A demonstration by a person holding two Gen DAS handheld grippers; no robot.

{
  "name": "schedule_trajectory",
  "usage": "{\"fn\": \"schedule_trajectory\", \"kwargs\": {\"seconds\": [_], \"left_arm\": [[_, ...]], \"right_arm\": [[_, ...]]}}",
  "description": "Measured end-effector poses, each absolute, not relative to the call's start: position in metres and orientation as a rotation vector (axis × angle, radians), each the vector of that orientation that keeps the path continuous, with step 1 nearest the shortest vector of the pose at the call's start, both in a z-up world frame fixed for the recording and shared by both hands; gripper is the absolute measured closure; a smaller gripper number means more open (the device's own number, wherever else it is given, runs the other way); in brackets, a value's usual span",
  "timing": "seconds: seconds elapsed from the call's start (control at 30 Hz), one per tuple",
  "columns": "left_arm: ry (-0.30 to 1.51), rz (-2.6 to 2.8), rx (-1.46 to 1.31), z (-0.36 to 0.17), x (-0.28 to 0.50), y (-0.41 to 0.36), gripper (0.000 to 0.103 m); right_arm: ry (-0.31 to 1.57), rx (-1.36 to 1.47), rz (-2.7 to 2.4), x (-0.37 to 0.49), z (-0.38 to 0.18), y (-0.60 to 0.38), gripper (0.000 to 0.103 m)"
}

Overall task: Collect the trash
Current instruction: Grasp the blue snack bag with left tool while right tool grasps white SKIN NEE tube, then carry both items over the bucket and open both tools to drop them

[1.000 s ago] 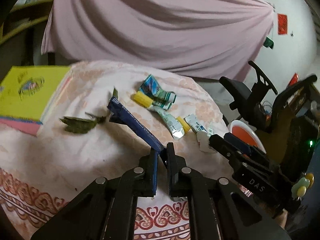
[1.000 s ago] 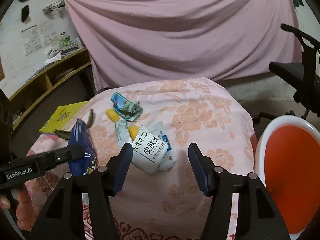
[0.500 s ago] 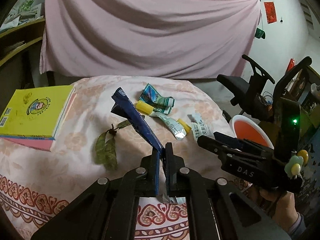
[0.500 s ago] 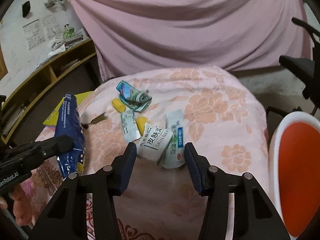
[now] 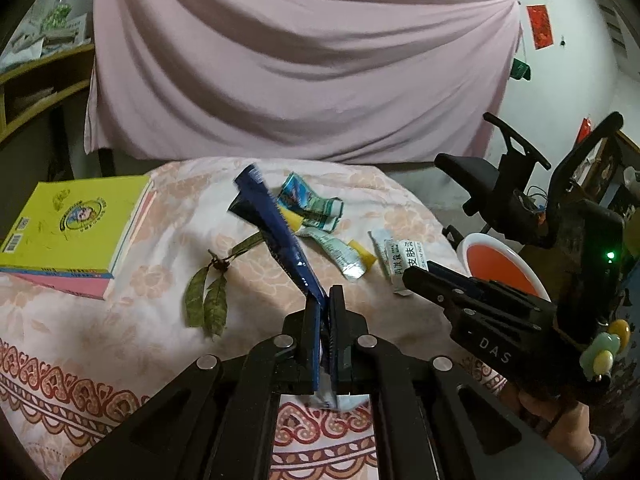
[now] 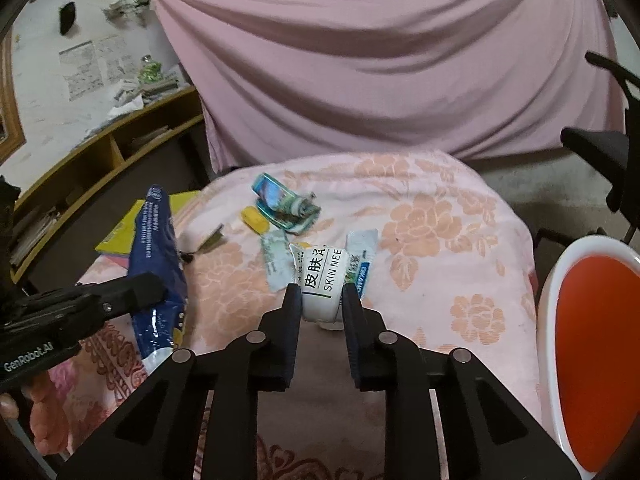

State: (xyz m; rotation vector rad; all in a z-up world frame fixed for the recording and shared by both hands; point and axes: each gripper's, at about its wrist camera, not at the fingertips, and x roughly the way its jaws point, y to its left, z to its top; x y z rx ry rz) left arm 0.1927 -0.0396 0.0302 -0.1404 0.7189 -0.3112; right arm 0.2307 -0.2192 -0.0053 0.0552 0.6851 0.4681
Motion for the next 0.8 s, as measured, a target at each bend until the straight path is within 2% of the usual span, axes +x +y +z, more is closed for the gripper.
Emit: {"fn": "schedule_trajectory", "kwargs": {"seconds": [0.23,0.47,0.8], "left_arm": [[0.604,-0.311,-0.118,0.041,0.175,-0.045,0.101],[0.408,-0.319,-0.067,0.067,0.154,-0.065,0.101],[0.199,-0.386,0.046,0.09,0.135,-0.123,0.101]], "right_arm": [[0.464,0.103,0.47,0.196,0.019,-0.237,0.085],[0.208,0.087,0.385,0.158,0.046,-0.259,0.085],[0.006,0.071,0.157,0.131,0.068,-0.304,0.085]]}}
